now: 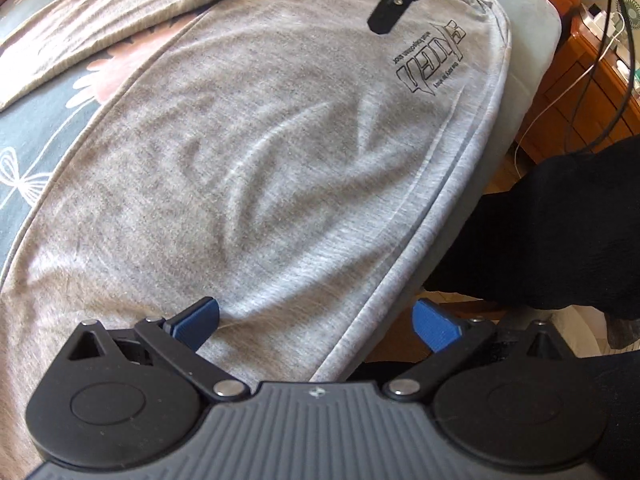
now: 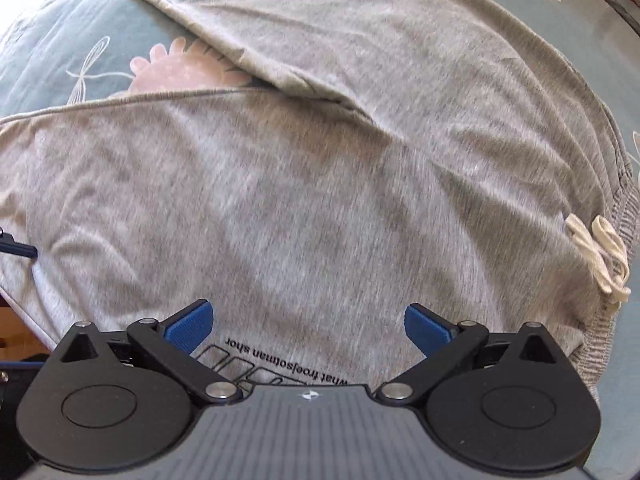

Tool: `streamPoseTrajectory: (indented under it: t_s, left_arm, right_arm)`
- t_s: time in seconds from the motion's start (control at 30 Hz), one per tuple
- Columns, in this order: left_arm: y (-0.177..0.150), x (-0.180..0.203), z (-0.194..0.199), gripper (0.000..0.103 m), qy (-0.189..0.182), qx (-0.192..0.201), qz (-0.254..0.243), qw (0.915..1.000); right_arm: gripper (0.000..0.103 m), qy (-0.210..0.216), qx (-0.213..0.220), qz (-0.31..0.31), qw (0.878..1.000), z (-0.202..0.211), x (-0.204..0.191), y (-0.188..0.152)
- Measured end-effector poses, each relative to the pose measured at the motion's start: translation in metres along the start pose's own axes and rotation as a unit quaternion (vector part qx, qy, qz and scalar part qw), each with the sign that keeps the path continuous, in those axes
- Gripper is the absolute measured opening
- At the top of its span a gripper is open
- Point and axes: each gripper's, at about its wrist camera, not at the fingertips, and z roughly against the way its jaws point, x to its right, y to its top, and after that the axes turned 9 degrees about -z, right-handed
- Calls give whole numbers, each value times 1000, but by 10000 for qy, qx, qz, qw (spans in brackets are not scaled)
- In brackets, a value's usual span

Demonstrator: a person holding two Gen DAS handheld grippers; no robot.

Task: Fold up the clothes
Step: 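Sweep both open tools along the grey pants legs to flatten them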

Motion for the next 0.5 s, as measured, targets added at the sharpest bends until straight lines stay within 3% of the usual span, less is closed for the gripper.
streamPoseTrajectory:
  t_s: [0.1, 0.2, 0.37, 0.43, 0.5]
  left_arm:
    - [-12, -6, -2, 102, 77, -150, 220, 9996]
    - [-27, -6, 0, 102, 108, -203, 299, 9993]
    - [-53, -13, 12, 102, 12, -648, 929, 9936]
    - [-55, -24, 23, 102, 135, -497, 1140, 9922]
    - [-56, -36, 30, 102, 547, -327, 1253, 9901]
  right_arm:
    - [103, 19, 167, 114, 9998, 5, -6, 12]
    - [103, 37, 273, 222, 9994, -4, -38, 29]
    - [103, 51, 397, 457, 9982, 6, -55, 42]
    - [103, 64, 424, 510, 9978, 3, -64, 48]
    - [103, 97, 459, 604, 9971, 2, -74, 53]
